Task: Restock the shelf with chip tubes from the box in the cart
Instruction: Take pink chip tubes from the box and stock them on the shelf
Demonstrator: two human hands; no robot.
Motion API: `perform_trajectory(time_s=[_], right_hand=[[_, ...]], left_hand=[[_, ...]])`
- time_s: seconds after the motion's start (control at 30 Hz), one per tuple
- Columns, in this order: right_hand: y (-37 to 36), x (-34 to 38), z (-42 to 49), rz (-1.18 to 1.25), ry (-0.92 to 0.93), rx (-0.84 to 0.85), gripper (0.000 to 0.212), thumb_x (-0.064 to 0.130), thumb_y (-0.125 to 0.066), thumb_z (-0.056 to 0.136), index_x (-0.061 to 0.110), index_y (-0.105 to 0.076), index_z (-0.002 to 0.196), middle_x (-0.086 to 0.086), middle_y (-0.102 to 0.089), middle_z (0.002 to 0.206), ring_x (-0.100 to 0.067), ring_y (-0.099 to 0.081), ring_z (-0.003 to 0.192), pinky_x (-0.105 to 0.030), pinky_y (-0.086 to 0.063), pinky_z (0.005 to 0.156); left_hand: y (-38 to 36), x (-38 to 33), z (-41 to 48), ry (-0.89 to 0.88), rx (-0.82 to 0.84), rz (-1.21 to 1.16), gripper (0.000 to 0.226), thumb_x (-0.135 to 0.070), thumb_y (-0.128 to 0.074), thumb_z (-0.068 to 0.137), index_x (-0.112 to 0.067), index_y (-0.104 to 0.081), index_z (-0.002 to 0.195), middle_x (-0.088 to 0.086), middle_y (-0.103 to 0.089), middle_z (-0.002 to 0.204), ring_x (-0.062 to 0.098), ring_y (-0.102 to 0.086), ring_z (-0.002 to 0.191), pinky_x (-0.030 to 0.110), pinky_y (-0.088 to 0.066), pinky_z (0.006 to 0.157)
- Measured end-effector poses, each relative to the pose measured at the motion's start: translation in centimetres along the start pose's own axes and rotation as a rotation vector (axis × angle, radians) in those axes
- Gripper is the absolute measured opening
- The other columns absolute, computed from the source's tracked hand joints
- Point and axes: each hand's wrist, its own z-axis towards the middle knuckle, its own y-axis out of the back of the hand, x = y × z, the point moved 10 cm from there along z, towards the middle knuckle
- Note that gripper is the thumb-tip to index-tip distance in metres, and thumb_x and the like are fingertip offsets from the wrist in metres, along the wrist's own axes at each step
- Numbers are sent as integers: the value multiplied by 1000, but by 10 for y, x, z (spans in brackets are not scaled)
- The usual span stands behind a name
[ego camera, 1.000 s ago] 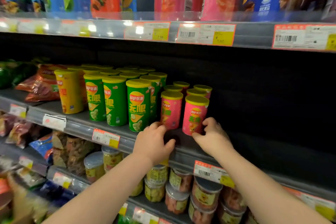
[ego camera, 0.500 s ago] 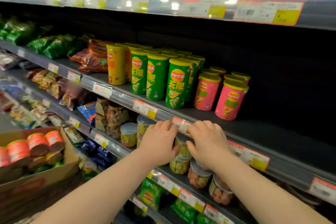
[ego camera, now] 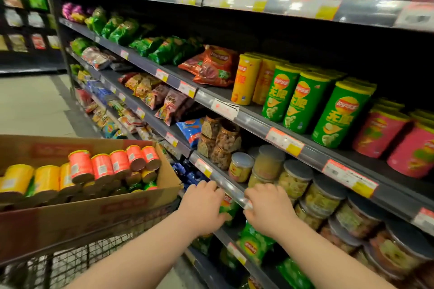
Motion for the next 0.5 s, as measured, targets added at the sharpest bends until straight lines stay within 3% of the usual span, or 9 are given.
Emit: perform_trajectory(time_s=[0.17,0.33,0.5], right_hand=[[-10,70,26,22,79,87,36,40,-46,93,20,-48,123,-3,-51,126,-27,-44,121,-41,-33,101],[-23,137,48,49,142,151,28,41,-46,92,21,-51,111,-3,-54,115,-28,-48,114,-42,-36,97],[-40,195,62,68,211,194,39,42,-47,93,21,-49,125,-3,-52,125,-28,-46,120,-42,-34,101]], left_hand=[[-26,73,-39,96,65,-5,52,-49,-47,86,-17,-46,128,7,-46,129,30,-44,119,41,-39,96],[-43,142,-82,196,141,-21,48,-48,-48,87,-19,-47,125,6,-46,127,29,-44,119,42,-38,96],[-64,196,-122,302,183,-52,49,-50,-46,88,-22,-47,127,3,-48,126,26,-45,118,41,-41,97]])
